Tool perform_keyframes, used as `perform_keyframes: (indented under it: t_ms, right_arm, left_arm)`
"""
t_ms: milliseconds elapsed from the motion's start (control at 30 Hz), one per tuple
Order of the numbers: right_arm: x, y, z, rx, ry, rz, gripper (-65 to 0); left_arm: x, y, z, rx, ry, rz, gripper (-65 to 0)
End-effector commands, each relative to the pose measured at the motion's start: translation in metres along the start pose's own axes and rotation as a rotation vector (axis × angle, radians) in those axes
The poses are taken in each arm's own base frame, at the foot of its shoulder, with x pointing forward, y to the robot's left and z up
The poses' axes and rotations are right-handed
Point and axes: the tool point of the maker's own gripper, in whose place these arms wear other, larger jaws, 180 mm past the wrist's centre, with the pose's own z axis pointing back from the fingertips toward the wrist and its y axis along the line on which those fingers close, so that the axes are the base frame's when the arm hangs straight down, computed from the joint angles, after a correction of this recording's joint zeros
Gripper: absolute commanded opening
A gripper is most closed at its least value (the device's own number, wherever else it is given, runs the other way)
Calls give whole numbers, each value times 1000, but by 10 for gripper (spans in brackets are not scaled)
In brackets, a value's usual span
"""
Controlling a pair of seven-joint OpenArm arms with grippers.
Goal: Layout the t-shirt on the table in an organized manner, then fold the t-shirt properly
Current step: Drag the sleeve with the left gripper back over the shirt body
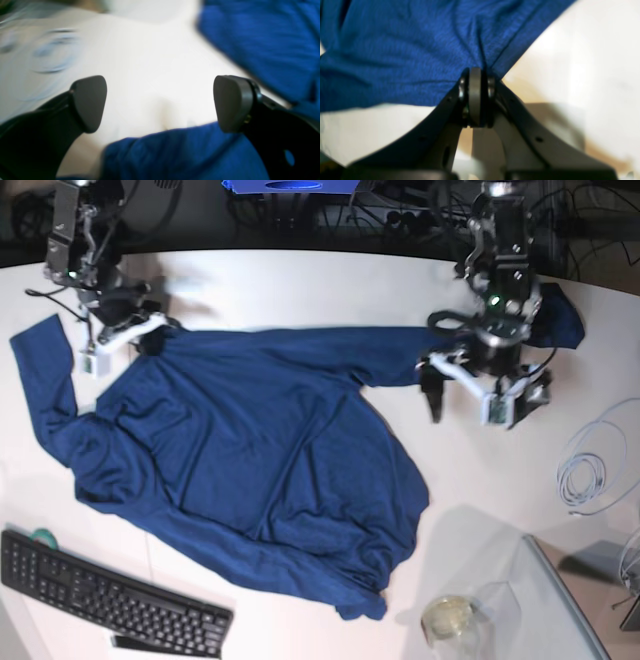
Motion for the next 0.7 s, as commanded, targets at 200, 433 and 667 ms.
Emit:
perform_keyframes:
  t_ms: [200,433,667]
  right_arm:
    - [-6,-63,23,-145,75,74,-629]
    - [-3,-69,26,-155,74,88,-629]
    - [-2,-69,26,-156,73,90,-629]
  left_arm:
    - [35,-27,-62,-28,10,120,0]
    - [31,-49,-117,-67,113,253,0]
    - [18,-85,-138,-132,133,305,0]
